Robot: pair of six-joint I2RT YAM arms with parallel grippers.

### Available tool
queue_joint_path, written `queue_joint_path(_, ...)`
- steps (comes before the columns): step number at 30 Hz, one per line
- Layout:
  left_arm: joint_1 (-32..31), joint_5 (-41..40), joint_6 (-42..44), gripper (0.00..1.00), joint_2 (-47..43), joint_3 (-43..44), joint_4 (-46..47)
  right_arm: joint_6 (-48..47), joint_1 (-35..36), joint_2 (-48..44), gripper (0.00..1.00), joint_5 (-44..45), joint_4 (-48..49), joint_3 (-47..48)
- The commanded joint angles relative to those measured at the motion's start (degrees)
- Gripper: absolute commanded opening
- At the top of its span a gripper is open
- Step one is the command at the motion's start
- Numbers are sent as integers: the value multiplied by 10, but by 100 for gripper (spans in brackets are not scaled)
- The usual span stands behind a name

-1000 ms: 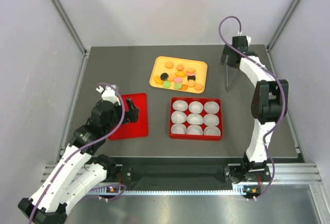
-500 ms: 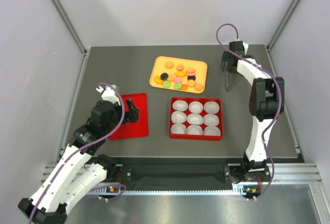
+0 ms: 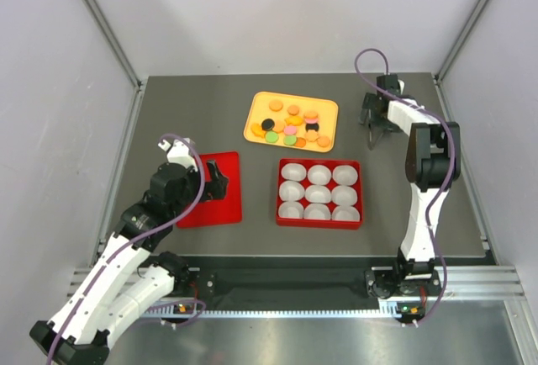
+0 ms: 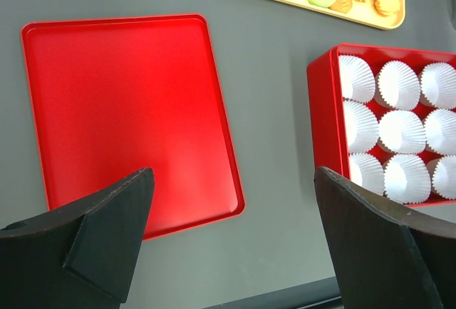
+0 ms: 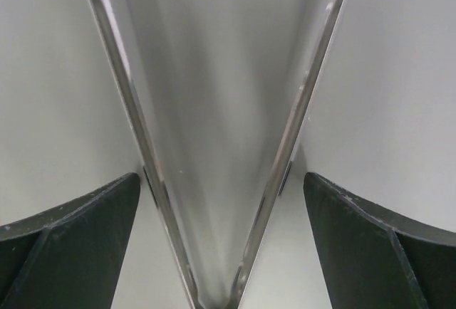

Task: Pack the cookies

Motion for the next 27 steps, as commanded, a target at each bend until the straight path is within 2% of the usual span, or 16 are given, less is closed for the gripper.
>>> queue_joint_path(1, 3, 3, 6, 99, 2, 1, 17, -16, -8, 21, 97, -13, 1, 25)
queue_joint_path(5, 2, 2, 6, 99, 4, 1, 17, -21, -11, 37, 95, -27, -10, 46)
queue_joint_path(8, 2, 1, 6, 99, 6, 1, 17, -25, -12, 53, 89, -37, -28, 69)
queue_joint_path(13, 2, -2, 6, 99, 5, 1, 15, -25, -13, 56, 75, -42, -35, 71)
queue_joint_path(17, 3, -3, 5, 99, 4, 1, 15, -26, -14, 35, 57, -43, -35, 69)
queue_joint_path(20, 2, -5, 4, 99, 4, 1, 15, -27, -13, 0, 52, -47, -36, 69)
queue_joint_path(27, 2, -6, 4, 99, 3, 1, 15, -30, -8, -116, 52, -51, -43, 55)
